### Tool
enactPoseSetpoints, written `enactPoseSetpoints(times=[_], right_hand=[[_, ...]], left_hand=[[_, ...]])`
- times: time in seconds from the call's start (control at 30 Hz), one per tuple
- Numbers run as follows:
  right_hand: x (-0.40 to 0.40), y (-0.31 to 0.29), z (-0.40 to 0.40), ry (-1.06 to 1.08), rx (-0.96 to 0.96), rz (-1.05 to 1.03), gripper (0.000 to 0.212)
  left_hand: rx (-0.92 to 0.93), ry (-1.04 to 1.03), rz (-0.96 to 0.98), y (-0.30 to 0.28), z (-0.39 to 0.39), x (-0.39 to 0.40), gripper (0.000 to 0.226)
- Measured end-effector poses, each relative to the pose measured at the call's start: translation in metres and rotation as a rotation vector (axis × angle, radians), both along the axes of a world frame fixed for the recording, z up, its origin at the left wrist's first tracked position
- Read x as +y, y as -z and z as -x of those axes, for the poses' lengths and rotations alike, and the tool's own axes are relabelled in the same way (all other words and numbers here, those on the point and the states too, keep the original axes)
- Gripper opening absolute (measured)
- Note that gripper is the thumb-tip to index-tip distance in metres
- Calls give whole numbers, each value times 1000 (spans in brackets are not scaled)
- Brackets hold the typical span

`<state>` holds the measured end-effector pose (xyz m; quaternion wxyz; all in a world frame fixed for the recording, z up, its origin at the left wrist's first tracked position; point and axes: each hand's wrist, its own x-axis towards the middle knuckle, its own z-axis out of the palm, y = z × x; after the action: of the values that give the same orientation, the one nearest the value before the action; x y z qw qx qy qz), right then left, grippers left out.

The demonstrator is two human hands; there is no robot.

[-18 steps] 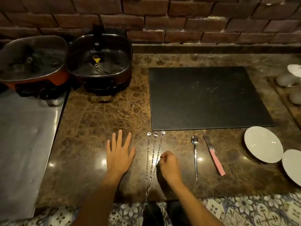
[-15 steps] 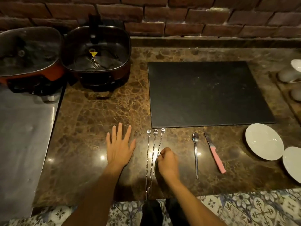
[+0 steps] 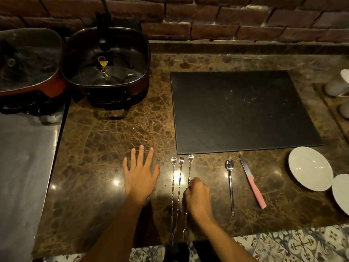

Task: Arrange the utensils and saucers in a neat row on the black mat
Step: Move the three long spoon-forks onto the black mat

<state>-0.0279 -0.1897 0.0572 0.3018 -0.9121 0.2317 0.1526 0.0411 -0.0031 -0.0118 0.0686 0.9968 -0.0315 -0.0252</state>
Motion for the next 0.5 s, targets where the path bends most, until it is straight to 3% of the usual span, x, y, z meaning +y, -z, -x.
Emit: enactPoseSetpoints(times=[0.23, 0.5], right_hand=[[-44, -2, -27, 29, -83, -26, 10], [-71, -8, -134, 29, -128, -15, 10]], left_hand=[[-34, -13, 15, 7, -1, 1, 65], [-118, -4, 37, 20, 0, 2, 61]])
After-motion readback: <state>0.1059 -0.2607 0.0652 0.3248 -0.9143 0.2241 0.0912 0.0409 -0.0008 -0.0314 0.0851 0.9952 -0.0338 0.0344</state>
